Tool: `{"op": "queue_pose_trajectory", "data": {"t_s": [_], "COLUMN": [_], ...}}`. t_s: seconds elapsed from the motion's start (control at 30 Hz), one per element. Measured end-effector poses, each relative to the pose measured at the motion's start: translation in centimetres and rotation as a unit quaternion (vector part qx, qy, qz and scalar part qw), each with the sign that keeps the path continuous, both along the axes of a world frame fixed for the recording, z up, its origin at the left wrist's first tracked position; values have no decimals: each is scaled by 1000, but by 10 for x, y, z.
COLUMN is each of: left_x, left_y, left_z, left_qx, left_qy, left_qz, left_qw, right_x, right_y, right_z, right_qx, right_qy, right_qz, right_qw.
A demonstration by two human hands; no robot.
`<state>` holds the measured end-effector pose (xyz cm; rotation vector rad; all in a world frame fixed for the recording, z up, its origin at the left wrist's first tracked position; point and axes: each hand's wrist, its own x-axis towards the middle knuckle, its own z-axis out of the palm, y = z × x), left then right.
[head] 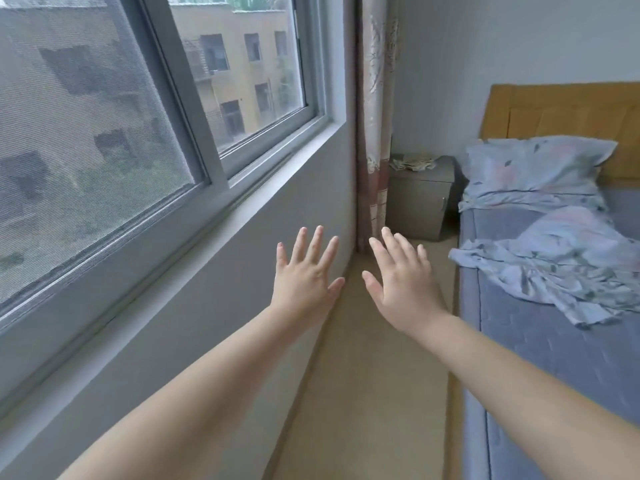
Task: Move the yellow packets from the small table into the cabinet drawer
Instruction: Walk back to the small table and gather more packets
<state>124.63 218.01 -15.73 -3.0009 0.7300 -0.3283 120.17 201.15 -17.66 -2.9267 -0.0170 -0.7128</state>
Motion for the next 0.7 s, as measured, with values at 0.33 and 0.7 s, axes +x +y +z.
{"op": "queue_pose_trajectory", "data": {"t_s": [0.33,0.7], "left_x": [238,482], "left_y": [-169,-333], "left_z": [-19,-33], "left_qx": [15,-21], "left_qy": [-3,41], "left_qz": [-119,-147], "left_qw": [993,988], "right_x": [216,444], "right_y": [-155,-318], "right_z": [-14,-19], "right_qx": [26,9], "right_qy": [24,71], "right_qz": [-89,-152], "right_qw": [995,986]}}
